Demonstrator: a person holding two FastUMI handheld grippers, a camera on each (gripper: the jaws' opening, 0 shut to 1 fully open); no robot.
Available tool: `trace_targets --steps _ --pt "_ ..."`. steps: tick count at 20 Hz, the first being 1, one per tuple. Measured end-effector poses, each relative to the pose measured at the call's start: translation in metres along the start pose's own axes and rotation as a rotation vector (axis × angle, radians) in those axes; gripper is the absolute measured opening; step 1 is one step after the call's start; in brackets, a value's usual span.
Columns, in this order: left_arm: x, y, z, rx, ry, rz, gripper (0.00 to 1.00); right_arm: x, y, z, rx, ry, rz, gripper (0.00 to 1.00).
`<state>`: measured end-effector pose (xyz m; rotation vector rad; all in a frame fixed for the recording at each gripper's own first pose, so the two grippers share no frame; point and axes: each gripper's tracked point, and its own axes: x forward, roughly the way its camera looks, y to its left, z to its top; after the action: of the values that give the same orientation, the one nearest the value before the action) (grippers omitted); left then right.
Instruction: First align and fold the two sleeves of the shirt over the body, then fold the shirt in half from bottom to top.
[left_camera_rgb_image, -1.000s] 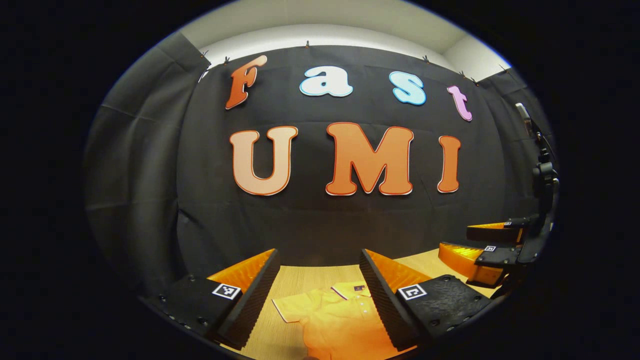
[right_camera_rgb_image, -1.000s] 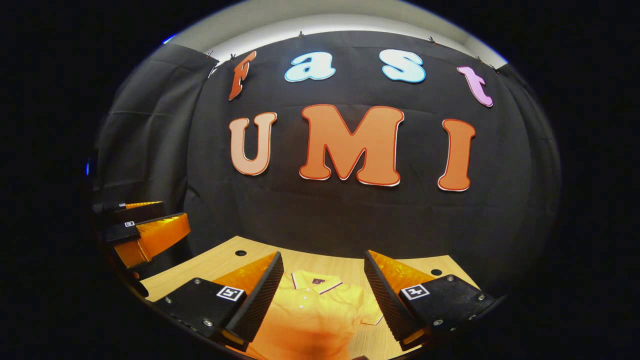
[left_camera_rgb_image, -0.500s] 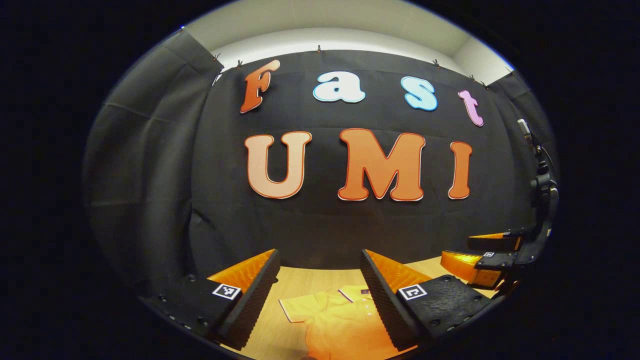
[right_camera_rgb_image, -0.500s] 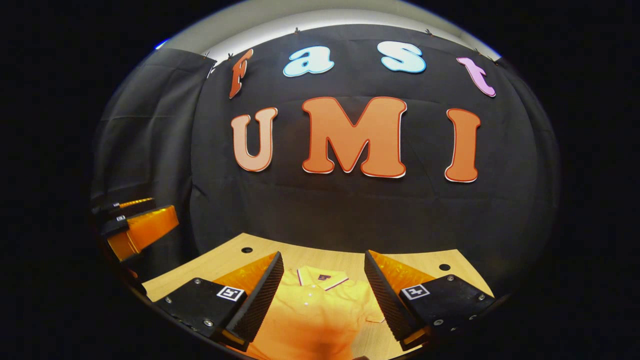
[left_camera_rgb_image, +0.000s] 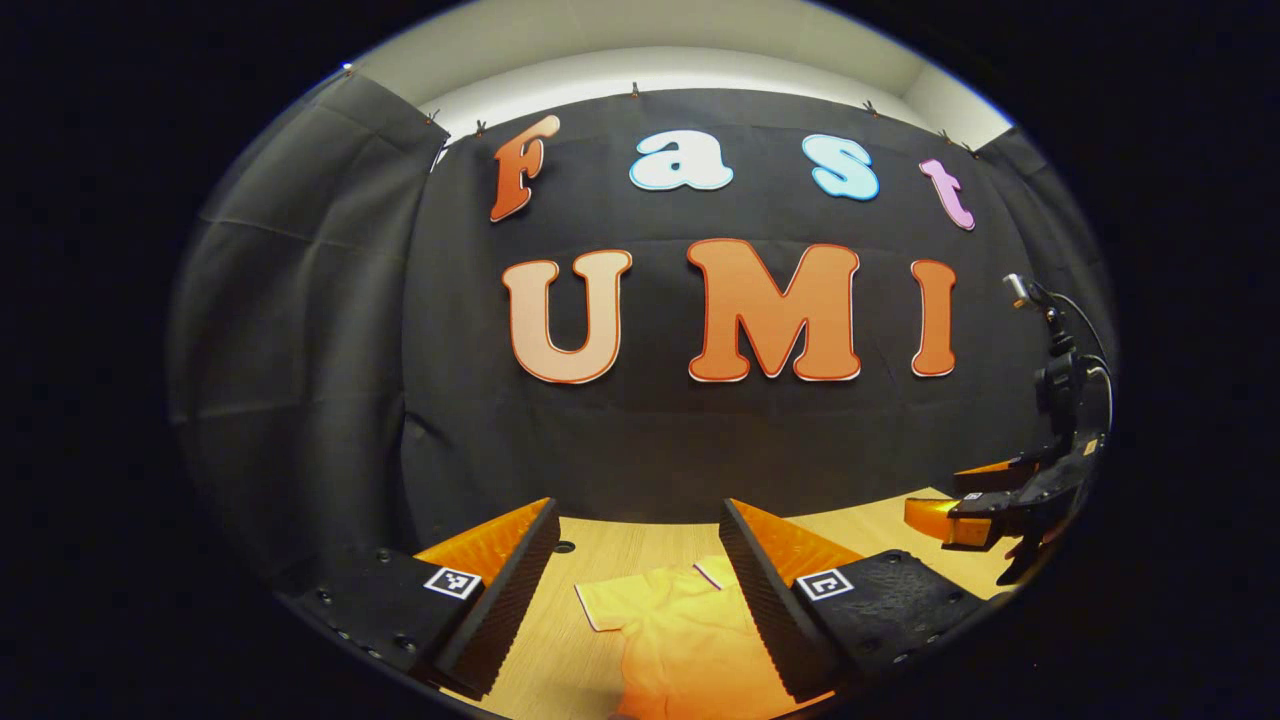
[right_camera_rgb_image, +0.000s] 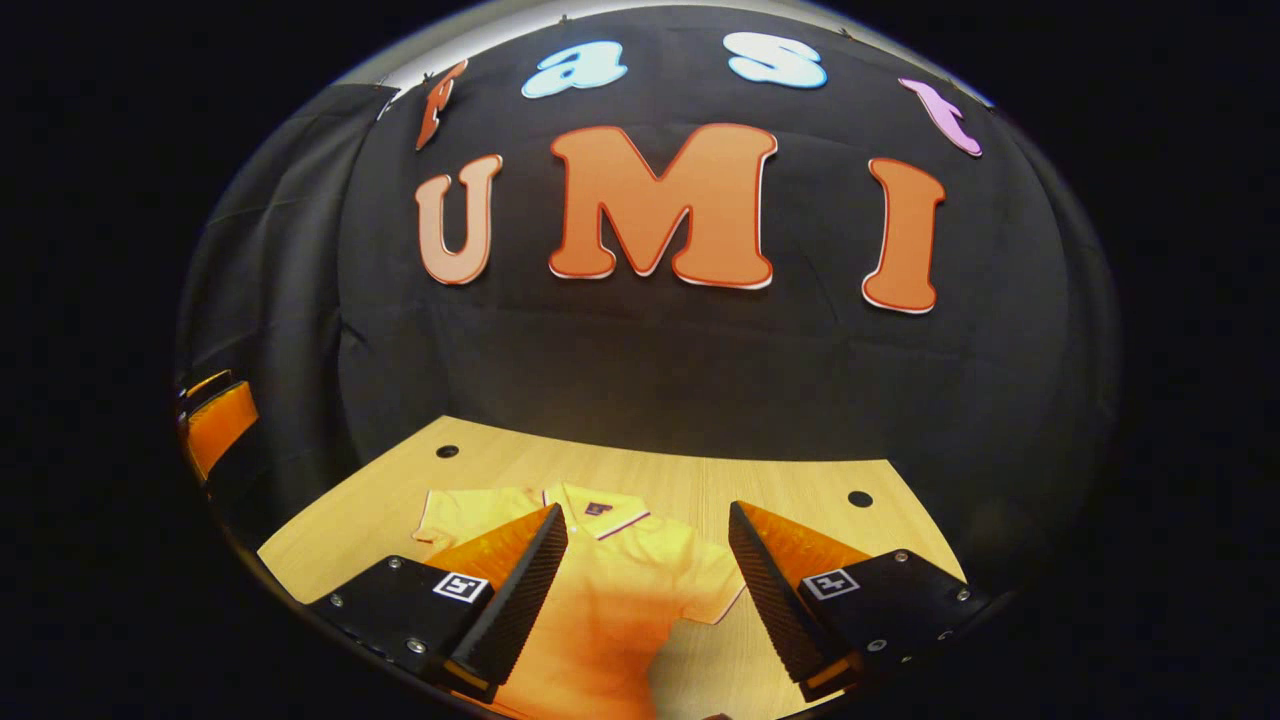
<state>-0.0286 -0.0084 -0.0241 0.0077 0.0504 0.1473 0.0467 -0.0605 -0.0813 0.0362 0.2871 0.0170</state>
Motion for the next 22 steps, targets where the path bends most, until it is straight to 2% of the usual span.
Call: trace_targets --steps 2,7,18,19,20,22 --pt "-0.002 -0.007 -0.008 -0.027 0.015 0.008 0.98 0.013 -0.009 -0.018 0.023 0.088 0.020 0.99" --pt "-0.012 -0.009 -0.012 -0.002 0.019 0.114 0.99 0.048 -0.037 -0.051 0.061 0.218 0.028 0.98" --pt "-0.024 -0.015 -0.037 0.032 0.117 0.167 0.98 0.118 -0.084 -0.122 0.159 0.546 -0.011 0.95" --pt "-0.025 -0.015 -0.037 0.038 0.125 0.171 0.98 0.125 -0.086 -0.128 0.162 0.582 -0.010 0.89" --pt "-0.025 -0.014 -0.041 0.043 0.131 0.177 0.98 0.131 -0.088 -0.134 0.170 0.620 -0.011 0.95" --pt "-0.025 -0.015 -0.045 0.040 0.146 0.177 0.98 0.142 -0.085 -0.146 0.209 0.697 0.004 0.93"
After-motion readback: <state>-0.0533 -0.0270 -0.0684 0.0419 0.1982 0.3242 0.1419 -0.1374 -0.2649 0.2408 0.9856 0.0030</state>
